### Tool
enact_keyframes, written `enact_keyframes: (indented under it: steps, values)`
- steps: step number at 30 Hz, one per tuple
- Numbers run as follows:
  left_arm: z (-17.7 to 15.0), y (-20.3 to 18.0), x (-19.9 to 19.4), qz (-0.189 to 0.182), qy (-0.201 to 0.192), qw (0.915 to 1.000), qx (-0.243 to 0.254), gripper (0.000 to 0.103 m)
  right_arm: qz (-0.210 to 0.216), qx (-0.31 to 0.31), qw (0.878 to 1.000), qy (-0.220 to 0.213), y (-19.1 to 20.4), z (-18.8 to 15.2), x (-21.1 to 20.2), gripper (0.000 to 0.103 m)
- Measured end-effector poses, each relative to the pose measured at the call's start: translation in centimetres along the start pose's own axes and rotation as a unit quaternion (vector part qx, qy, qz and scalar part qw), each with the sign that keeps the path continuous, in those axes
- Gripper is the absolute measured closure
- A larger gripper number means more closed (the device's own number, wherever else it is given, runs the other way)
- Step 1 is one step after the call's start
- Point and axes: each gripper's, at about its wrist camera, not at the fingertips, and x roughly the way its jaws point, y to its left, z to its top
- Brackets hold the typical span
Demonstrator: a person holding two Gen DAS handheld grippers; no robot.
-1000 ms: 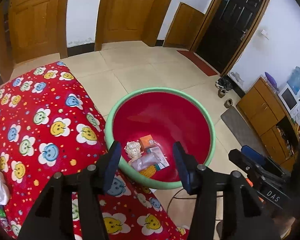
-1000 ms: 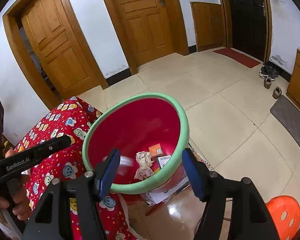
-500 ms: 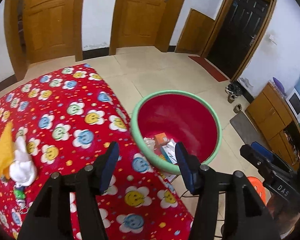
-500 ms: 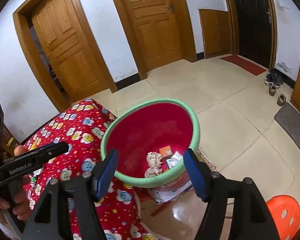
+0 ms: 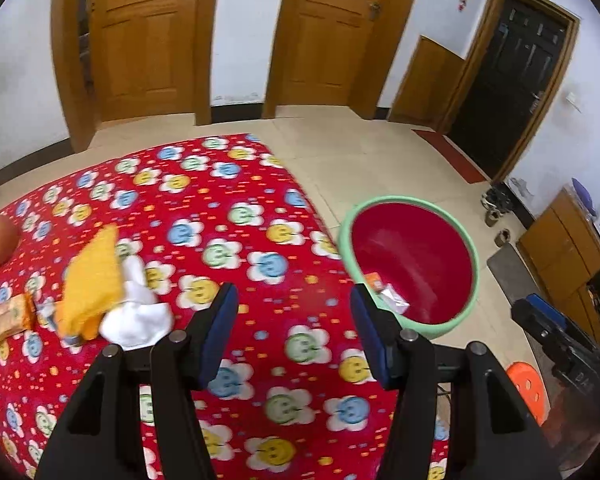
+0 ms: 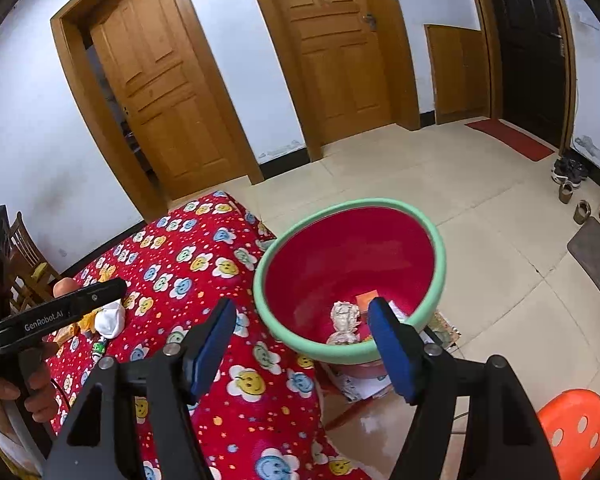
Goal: Collect trash
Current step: 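Move the left tool back to the table and grasp the yellow mesh net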
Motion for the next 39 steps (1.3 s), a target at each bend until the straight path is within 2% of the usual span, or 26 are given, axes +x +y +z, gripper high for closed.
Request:
enact_keyframes:
  steps: [6,14,19,25,28,32,39]
  values:
    - [0.3,3.4,0.1,0.018,-0.004,0.9994,-0.029,0.045,0.008,-0.005,1.000,0.004,1.2,-0.2,0.5,0.031]
    - [0.7,7.8,1.3,0.093,-0.006,0.9944,-0.049,0.045,0.012,-0.005,1.000,0.015,2.1,-0.4,1.7,0.031]
    - [0.5,10.5,3.0,0.104,0.012,0.9913,-0.080,0.045,0.012,-0.007,1.000,0.021,2.5,-0.4,2.1,0.031]
    - [-0.1,12.0,4.3,0.106,0.024,0.9895,-0.095,0.046,0.009,-0.007,1.000,0.027,2.5,-0.4,2.6,0.031]
    - [-0.3,12.3,4.5,0.098,0.026,0.9901,-0.097,0.063,0.010,-0.007,0.999,0.031,2.7,-0.5,3.1,0.031]
    - [-0.5,12.7,4.3,0.086,0.023,0.9903,-0.107,0.078,0.014,-0.011,0.999,0.038,3.3,-0.6,3.6,0.031]
    - [-1.0,13.9,2.9,0.065,0.014,0.9889,-0.133,0.088,0.022,-0.021,0.999,0.041,4.5,-0.8,3.9,0.031]
